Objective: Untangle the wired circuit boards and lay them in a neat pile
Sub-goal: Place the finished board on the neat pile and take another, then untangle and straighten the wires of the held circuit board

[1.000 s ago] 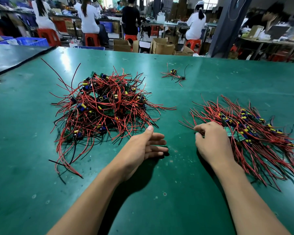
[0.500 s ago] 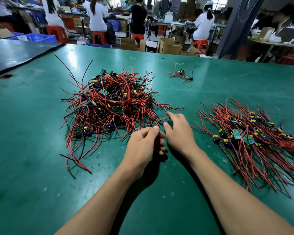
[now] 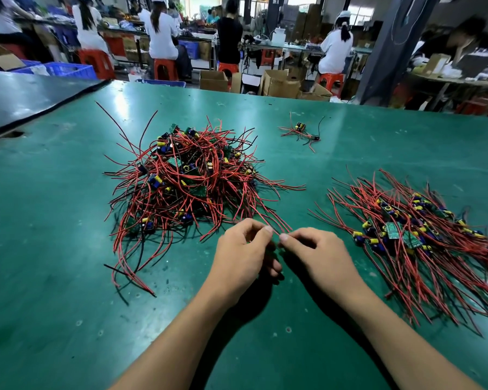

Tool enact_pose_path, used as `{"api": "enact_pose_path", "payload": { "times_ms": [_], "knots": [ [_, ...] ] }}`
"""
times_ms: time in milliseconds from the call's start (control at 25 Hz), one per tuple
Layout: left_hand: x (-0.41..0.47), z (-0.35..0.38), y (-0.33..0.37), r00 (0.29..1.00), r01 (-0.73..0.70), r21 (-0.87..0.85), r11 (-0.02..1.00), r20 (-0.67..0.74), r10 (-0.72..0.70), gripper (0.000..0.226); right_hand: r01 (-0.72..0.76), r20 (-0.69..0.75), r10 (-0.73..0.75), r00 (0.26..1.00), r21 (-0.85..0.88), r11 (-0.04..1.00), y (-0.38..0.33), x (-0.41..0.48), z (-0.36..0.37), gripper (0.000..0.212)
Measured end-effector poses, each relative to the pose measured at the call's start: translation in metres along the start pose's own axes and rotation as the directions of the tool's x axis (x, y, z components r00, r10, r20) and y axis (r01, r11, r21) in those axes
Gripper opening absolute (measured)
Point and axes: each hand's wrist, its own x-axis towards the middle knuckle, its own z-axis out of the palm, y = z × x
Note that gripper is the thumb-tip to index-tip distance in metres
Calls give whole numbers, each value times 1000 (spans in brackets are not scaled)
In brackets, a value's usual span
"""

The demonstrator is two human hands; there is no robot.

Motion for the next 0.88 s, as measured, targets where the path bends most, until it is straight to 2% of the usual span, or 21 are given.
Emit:
{"api": "enact_pose_path", "payload": {
  "times_ms": [80, 120, 200, 240, 320, 400, 440, 480, 560, 600, 720, 760, 800, 880],
  "knots": [
    [0, 0, 0, 999, 12, 15, 1000, -34, -12, 13, -135, 108, 116, 987, 187, 973, -3, -15, -18, 23],
    [0, 0, 0, 999, 21, 14, 1000, -47, -20, 10, -222, 164, 178, 970, 310, 924, -4, -23, -26, 23],
    [0, 2, 1, 998, 31, 5, 1000, -55, -30, 5, -335, 270, 243, 932, 379, 863, -6, -39, -46, 24],
    [-1, 3, 2, 998, 30, 6, 1000, -51, -30, 4, -360, 351, 245, 904, 312, 879, -6, -45, -57, 27],
    [-2, 5, 1, 999, 12, 46, 999, -50, -10, 7, -336, 542, 265, 797, 34, 941, -8, -49, -80, 34],
    [-3, 5, -1, 998, -15, 133, 991, -60, 23, 12, -260, 619, 346, 705, -229, 938, -17, -44, -96, 45],
    [-3, 5, -1, 996, -30, 171, 985, -77, 44, 13, -223, 593, 360, 720, -293, 930, -20, -38, -99, 51],
    [-2, 3, -1, 992, -52, 213, 976, -103, 76, 15, -189, 530, 340, 777, -319, 929, -24, -30, -97, 55],
    [0, 0, -2, 971, -118, 315, 942, -162, 176, 17, -117, 335, 210, 918, -277, 954, -28, -13, -75, 50],
    [1, -2, -2, 959, -146, 331, 932, -182, 215, 17, -74, 267, 147, 952, -264, 962, -27, -5, -57, 46],
    [3, -8, -2, 944, -159, 267, 951, -242, 225, 17, 36, 235, 80, 969, -451, 892, -22, 0, -4, 58],
    [4, -11, -3, 942, -143, 232, 962, -266, 204, 18, 59, 205, 47, 978, -483, 873, -18, 0, 5, 54],
    [5, -13, -3, 943, -128, 193, 973, -279, 180, 18, 73, 170, 10, 985, -475, 877, -14, -1, 8, 48],
    [7, -14, -4, 951, -110, 171, 979, -270, 154, 18, 56, 82, -32, 996, -310, 949, -4, 0, 4, 32]
  ]
}}
